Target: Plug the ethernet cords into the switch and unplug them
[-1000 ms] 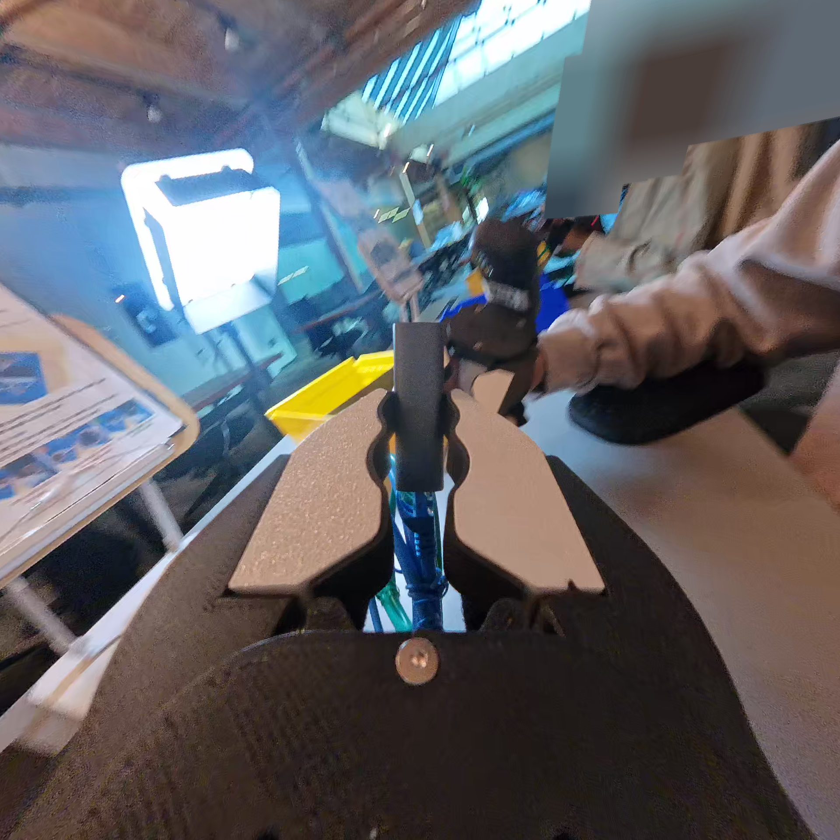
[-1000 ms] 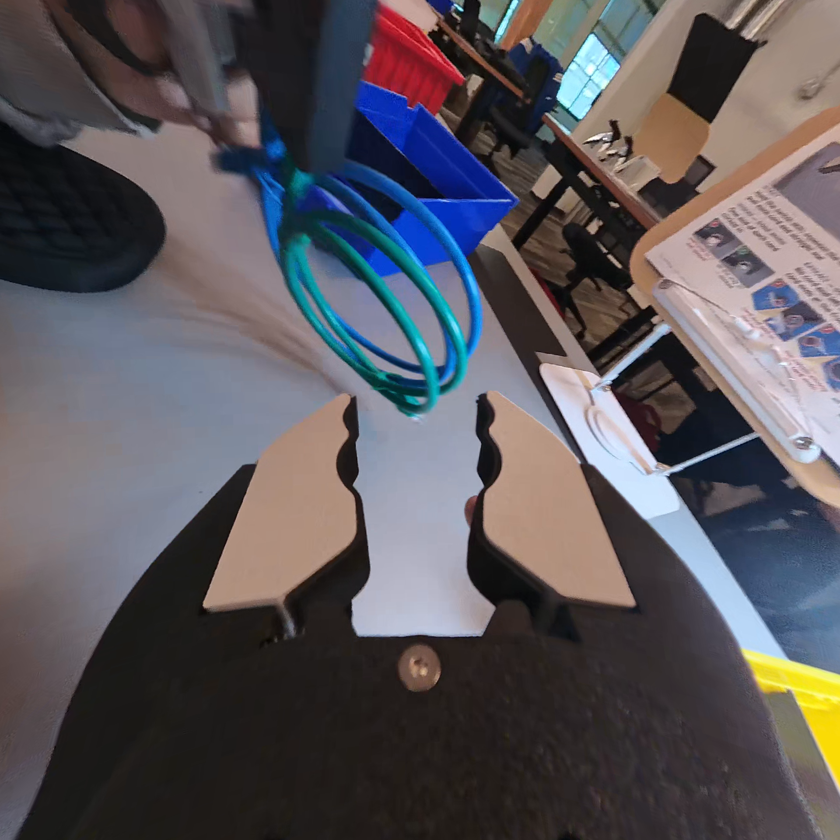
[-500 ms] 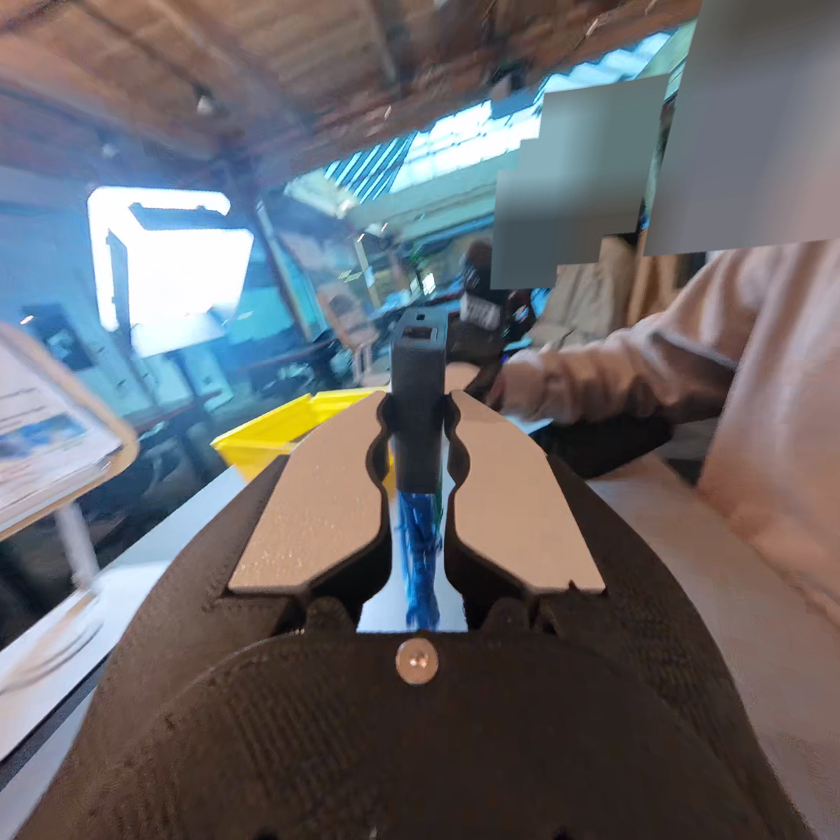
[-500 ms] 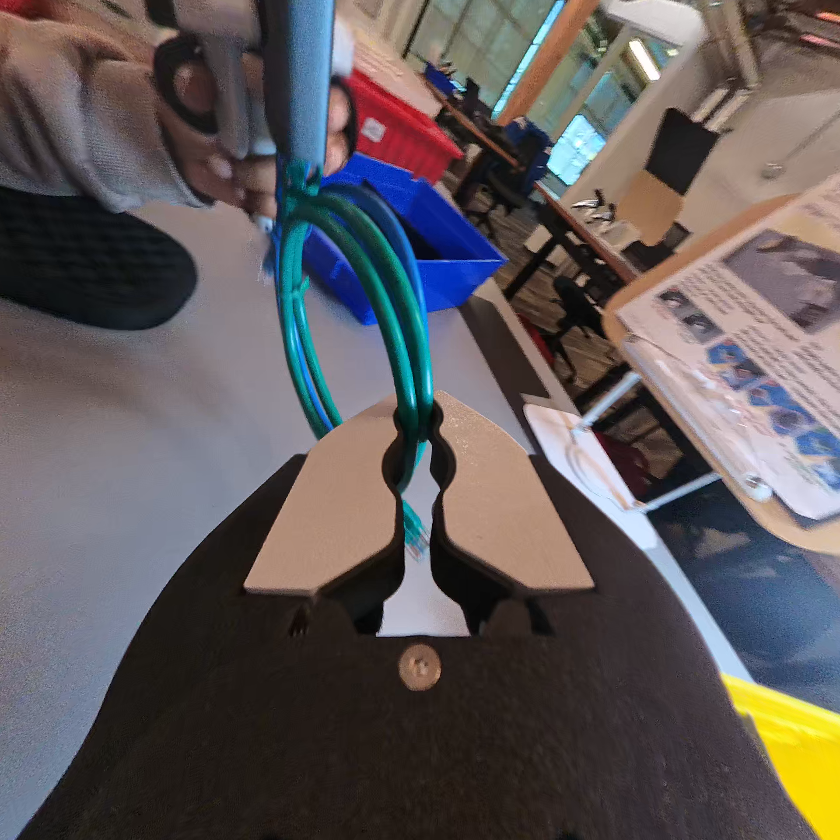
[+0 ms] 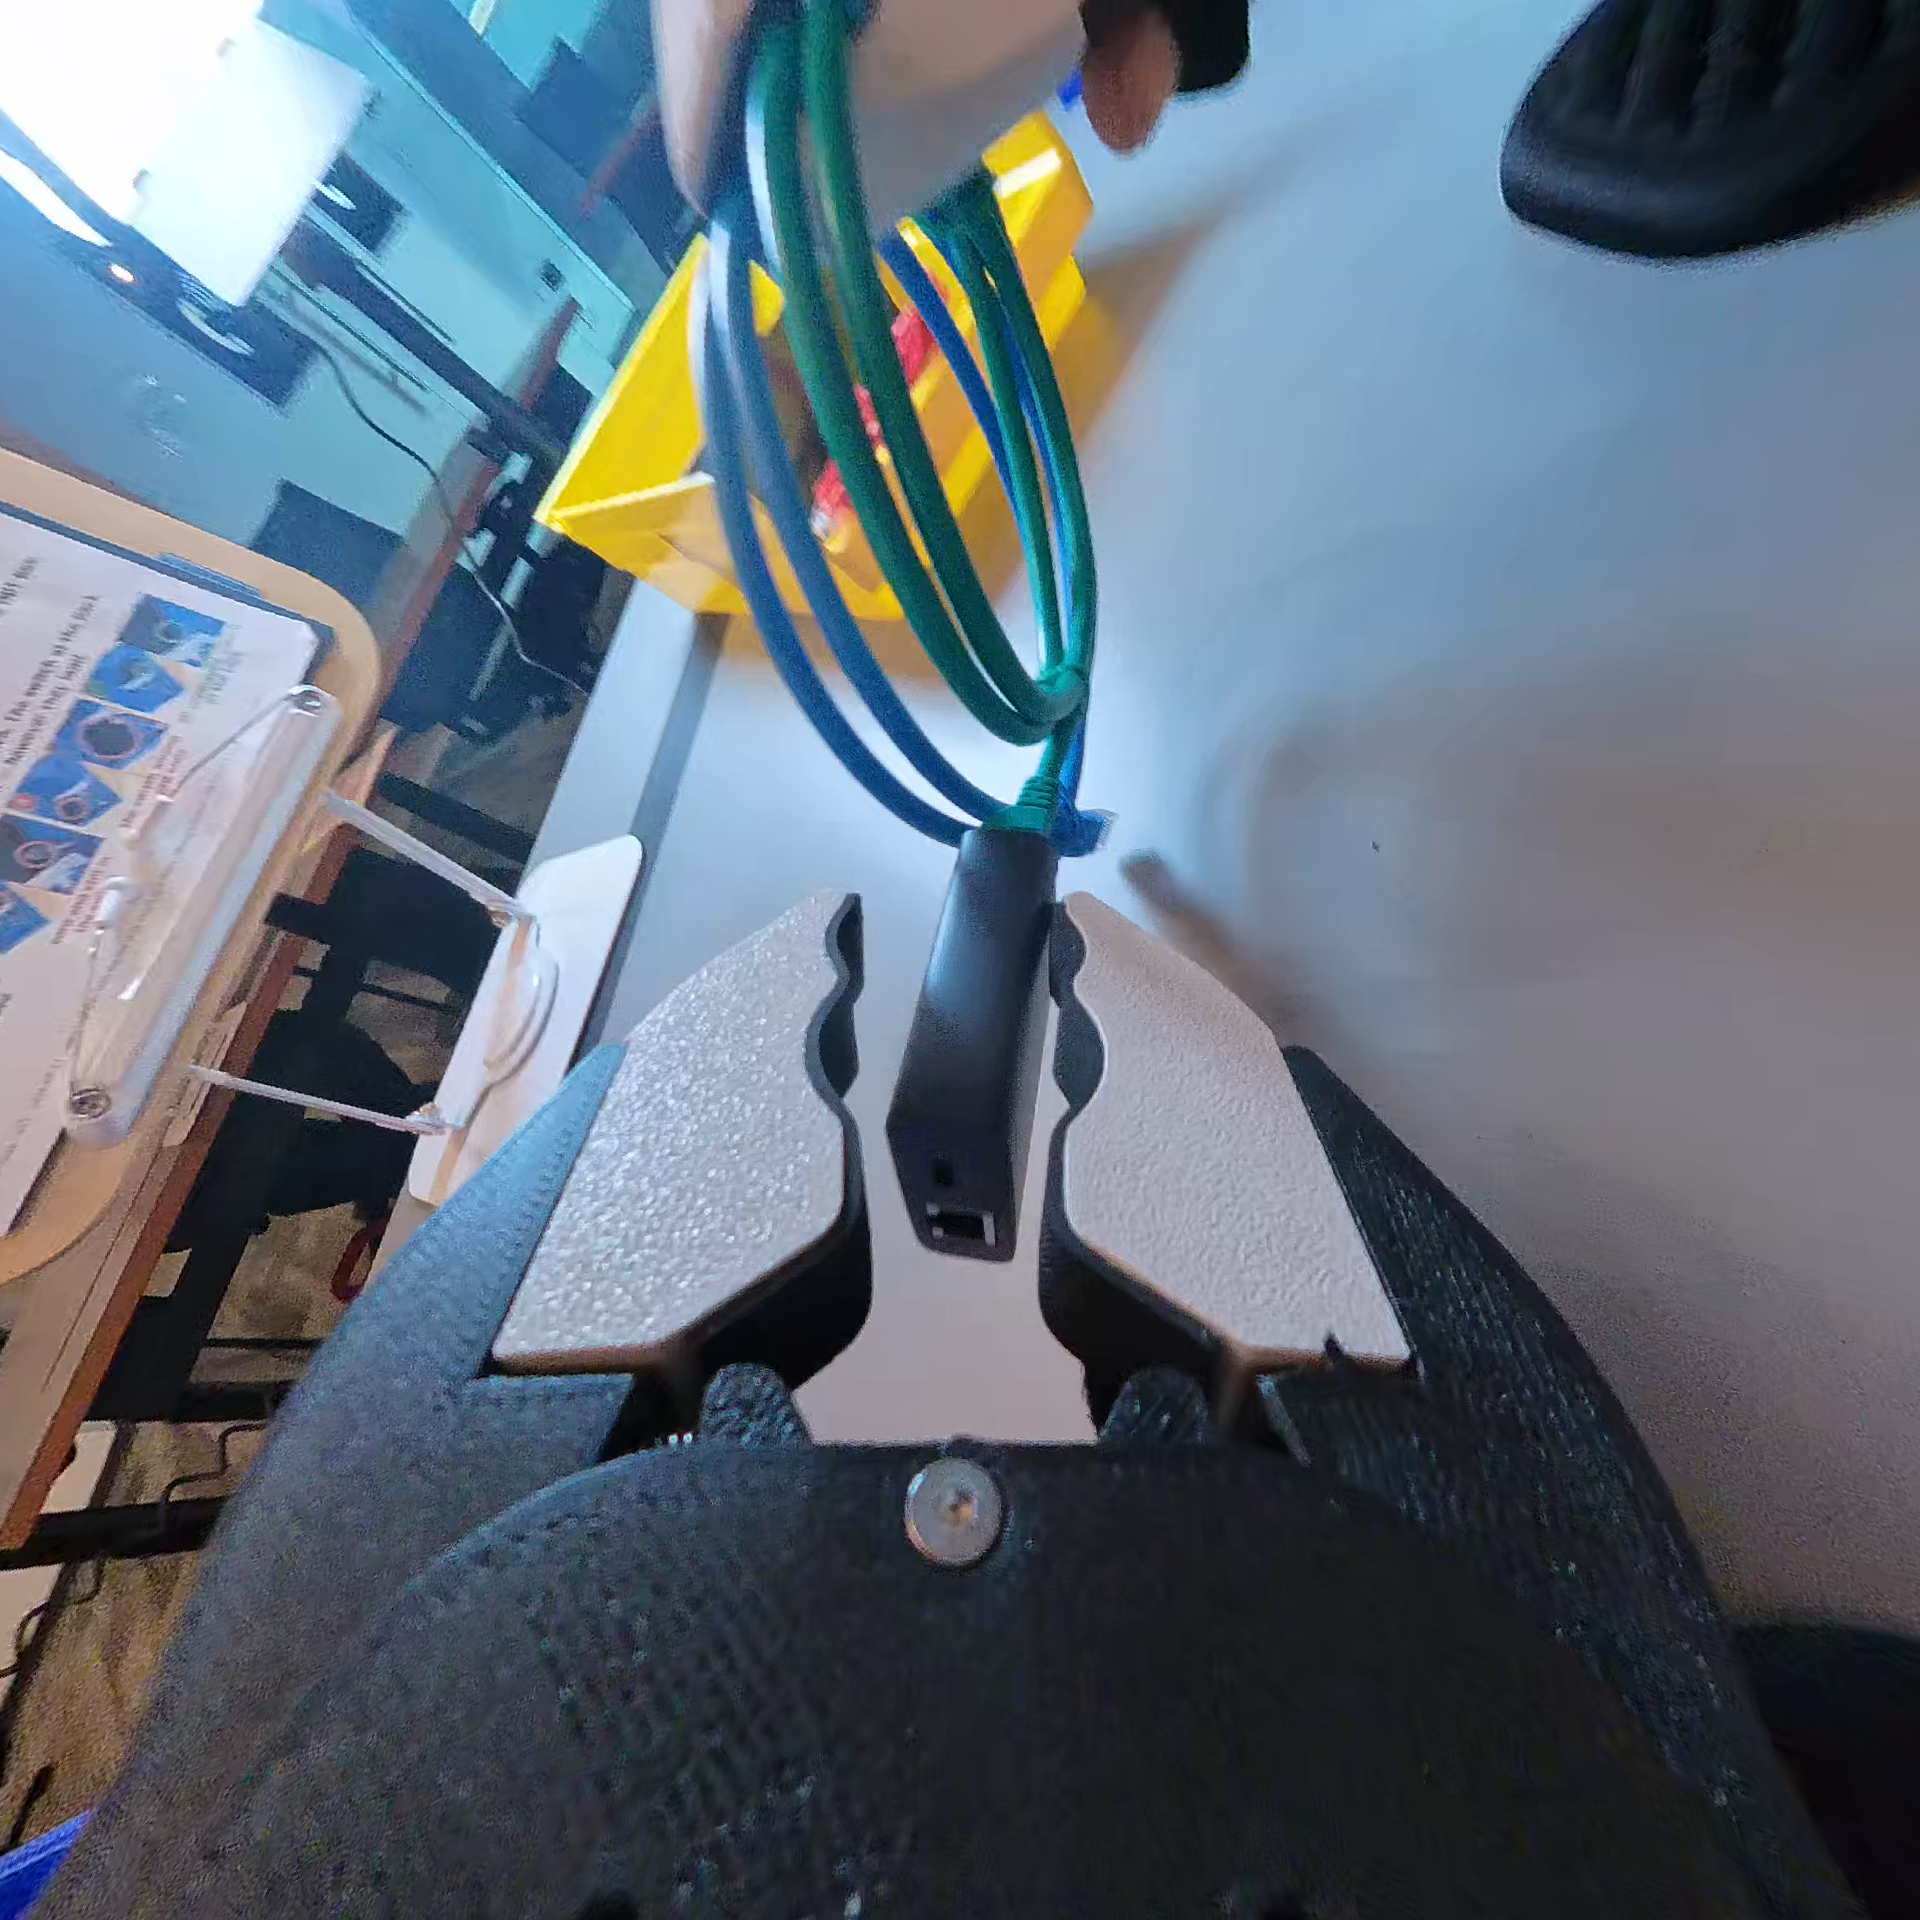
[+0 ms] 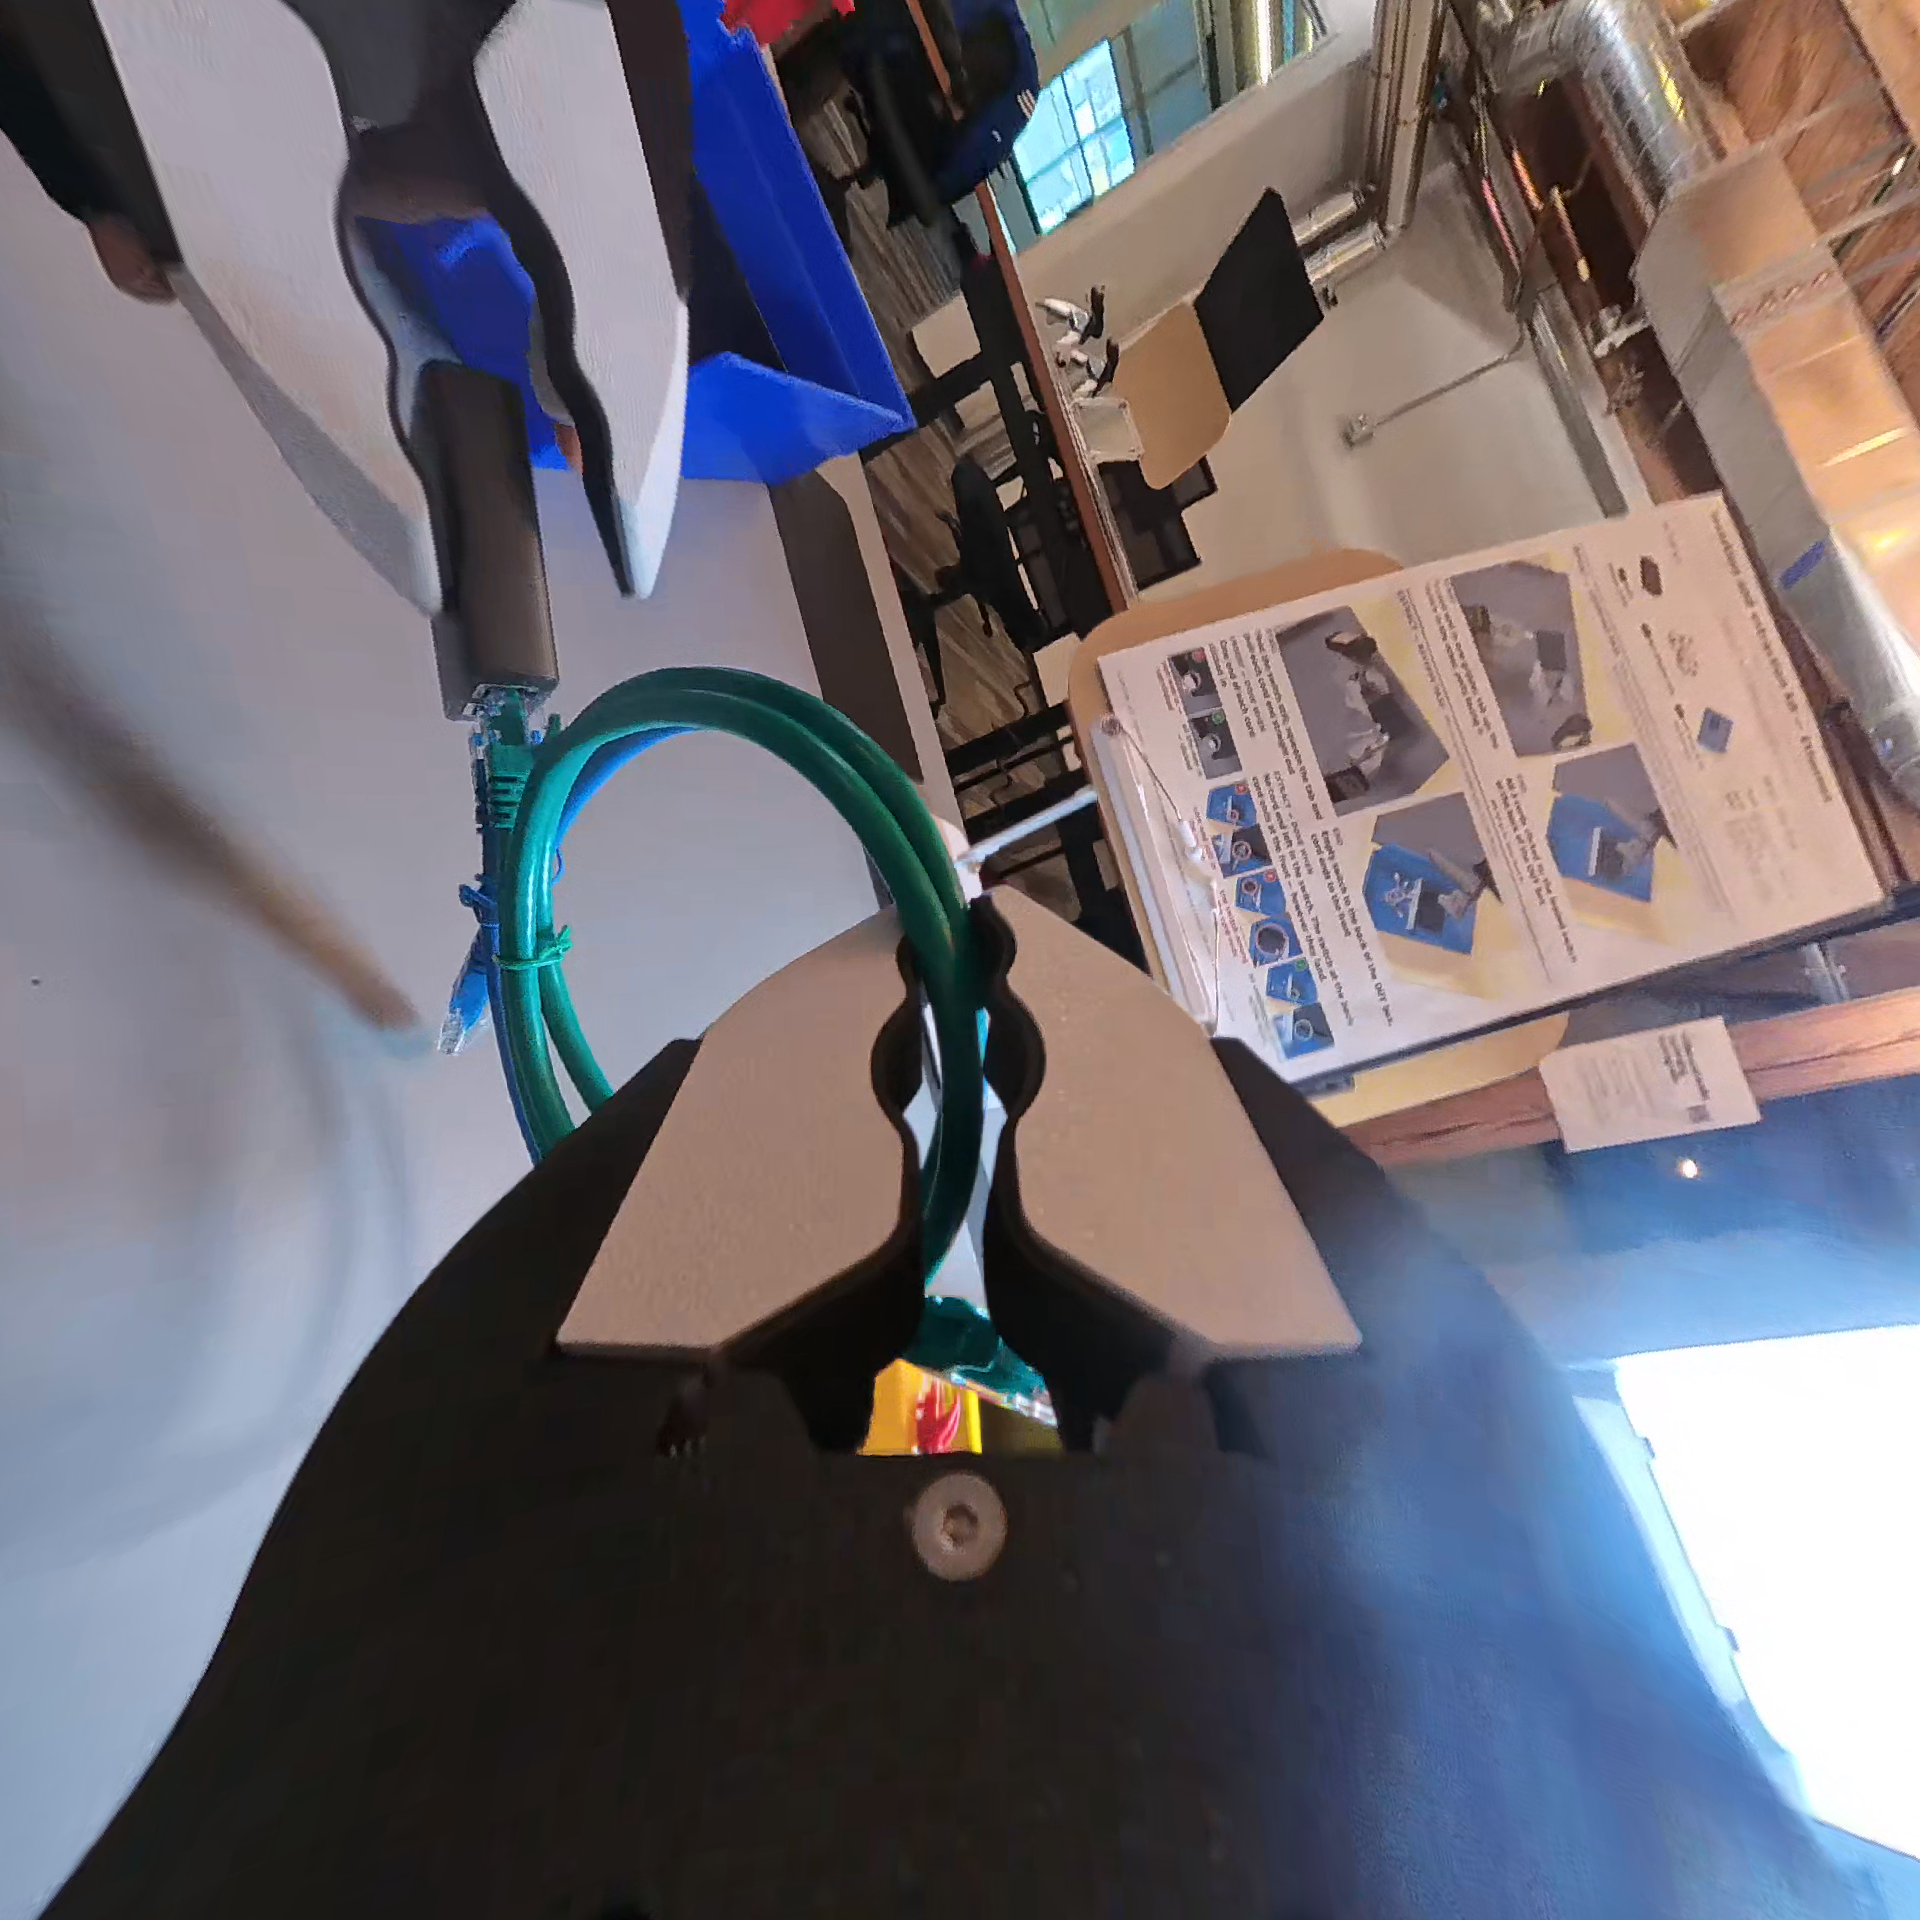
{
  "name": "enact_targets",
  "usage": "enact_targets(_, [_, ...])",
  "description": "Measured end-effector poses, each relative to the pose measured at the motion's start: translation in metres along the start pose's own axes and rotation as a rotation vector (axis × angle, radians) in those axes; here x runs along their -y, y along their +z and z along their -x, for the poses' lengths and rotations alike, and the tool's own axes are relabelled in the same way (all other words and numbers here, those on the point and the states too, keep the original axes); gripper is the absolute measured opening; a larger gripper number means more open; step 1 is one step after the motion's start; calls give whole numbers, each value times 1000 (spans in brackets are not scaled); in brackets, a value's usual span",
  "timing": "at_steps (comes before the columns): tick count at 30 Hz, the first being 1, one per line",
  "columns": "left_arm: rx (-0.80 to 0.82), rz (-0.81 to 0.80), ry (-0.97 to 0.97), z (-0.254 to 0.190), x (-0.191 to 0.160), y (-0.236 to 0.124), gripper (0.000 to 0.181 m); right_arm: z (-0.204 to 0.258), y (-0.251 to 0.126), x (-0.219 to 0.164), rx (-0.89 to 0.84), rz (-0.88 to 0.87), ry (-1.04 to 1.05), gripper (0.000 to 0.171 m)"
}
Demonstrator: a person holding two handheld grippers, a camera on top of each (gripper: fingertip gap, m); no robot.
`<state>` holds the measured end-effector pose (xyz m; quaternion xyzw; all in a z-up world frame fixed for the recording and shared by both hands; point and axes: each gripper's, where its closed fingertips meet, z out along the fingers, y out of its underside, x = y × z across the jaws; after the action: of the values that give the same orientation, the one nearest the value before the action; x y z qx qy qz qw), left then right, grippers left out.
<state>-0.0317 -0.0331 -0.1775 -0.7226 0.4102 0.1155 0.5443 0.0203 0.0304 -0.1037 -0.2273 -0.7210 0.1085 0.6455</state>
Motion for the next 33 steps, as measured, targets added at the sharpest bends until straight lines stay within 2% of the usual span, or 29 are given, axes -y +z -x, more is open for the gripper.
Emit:
enact_targets(1, [-13,38,24,-5,-5,3,31,2,0,5,-4,-17,-14,7])
enact_targets(4, [-15,182,169,-14,-29,11,24,2,-2,16,-20,-45,-14,7])
enact_targets(9, [40,176,234,-7,-26,10,22,3,-9,26,1,-79,-15,11])
enact_targets(13, [73,66,128,8,-14,0,22,-12,-29,43,68,-154,196,46])
enact_targets(14, [72,30,90,11,-8,-3,22,-19,-36,49,50,-181,216,50])
enact_targets(17, [46,-35,-25,14,5,-8,22,-28,-51,56,1,-188,154,50])
enact_targets(21, [19,-21,-158,19,-13,-6,22,-58,-59,20,-167,4,-51,45])
enact_targets(22, [22,-18,-190,23,-19,-6,22,-62,-62,14,-175,21,-46,46])
enact_targets(25, [56,10,-254,34,-30,-7,22,-58,-65,13,-86,-61,132,46])
enact_targets(27, [58,18,-267,35,-32,-7,22,-42,-61,15,48,-107,225,40])
enact_targets(29, [47,37,-256,32,-32,-5,22,-9,-50,22,223,-164,276,32])
enact_targets(33, [15,93,-230,18,-32,3,22,78,-12,32,522,-175,336,31])
